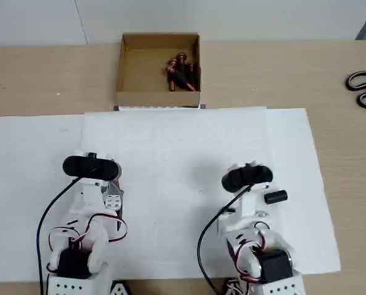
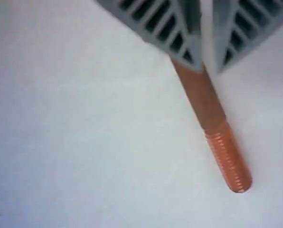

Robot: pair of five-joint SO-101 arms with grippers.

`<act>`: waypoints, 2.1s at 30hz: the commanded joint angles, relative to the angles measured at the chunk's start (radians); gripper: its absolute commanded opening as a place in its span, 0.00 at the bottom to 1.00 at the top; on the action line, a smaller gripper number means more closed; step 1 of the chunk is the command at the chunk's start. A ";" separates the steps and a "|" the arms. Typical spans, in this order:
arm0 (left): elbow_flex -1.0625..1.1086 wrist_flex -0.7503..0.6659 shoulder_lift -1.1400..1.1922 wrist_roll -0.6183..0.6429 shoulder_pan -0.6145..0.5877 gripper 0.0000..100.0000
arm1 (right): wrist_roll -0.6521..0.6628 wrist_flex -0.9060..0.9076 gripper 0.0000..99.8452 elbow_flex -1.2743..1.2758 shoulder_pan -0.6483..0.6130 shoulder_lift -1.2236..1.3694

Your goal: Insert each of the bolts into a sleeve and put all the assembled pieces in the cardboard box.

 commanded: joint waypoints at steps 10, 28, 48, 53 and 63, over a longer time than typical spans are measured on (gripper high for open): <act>-0.004 -0.003 -0.011 -0.003 -0.002 0.01 | 0.101 0.048 0.00 -0.367 0.021 0.001; -0.004 -0.003 -0.011 -0.003 -0.002 0.01 | 0.101 0.449 0.00 -1.261 0.274 1.013; -0.004 -0.003 -0.011 -0.003 -0.002 0.01 | -0.336 0.435 0.01 -1.166 0.441 1.294; -0.004 -0.003 -0.011 -0.003 -0.002 0.01 | -0.339 0.433 0.01 -1.166 0.519 1.397; -0.004 -0.003 -0.011 -0.003 -0.002 0.01 | -0.361 0.427 0.05 -1.168 0.576 1.564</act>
